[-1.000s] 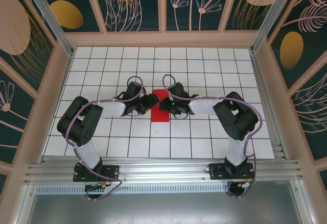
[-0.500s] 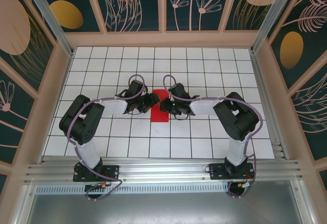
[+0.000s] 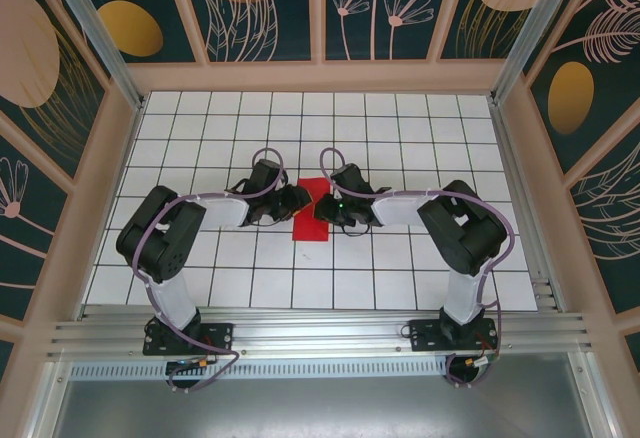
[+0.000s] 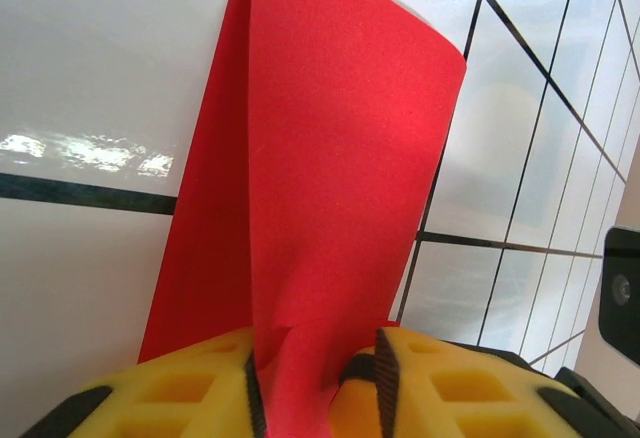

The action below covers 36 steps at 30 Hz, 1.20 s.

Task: Fold a paper plane with a square sheet of paper (pick it up from the middle)

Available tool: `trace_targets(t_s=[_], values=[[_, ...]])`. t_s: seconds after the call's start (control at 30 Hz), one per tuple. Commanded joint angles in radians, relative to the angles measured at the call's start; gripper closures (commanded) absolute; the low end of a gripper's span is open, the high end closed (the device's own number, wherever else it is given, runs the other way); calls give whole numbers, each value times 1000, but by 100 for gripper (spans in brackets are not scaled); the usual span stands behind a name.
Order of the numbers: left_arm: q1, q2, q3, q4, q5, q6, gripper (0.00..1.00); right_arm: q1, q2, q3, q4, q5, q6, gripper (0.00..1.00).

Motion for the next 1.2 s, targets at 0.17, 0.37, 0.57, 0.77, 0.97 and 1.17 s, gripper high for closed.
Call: trace_targets(t_s=[0.17,0.37,0.57,0.77,0.97,1.17], values=[[-5,17,-24,36,9,37,83,-5,-18,-21,-79,-20,14,85],[-5,-3,-15,11,-16,92,99,-13,-75,24,-107,13,-12,88],[-5,-137,21,-183,-147,213,100,-44,-260,20,-170,116,-66,63],[-5,-308,113,-496,-356,361,100,-98,-442,-39,-204,264,-100,40],[-15,-374,246,-720,-599,454,100,-154,-560,-144,-161,311,-98,25],[-66,-264,404,-915,-934,489,100,-191,-621,-217,-129,310,-92,18]])
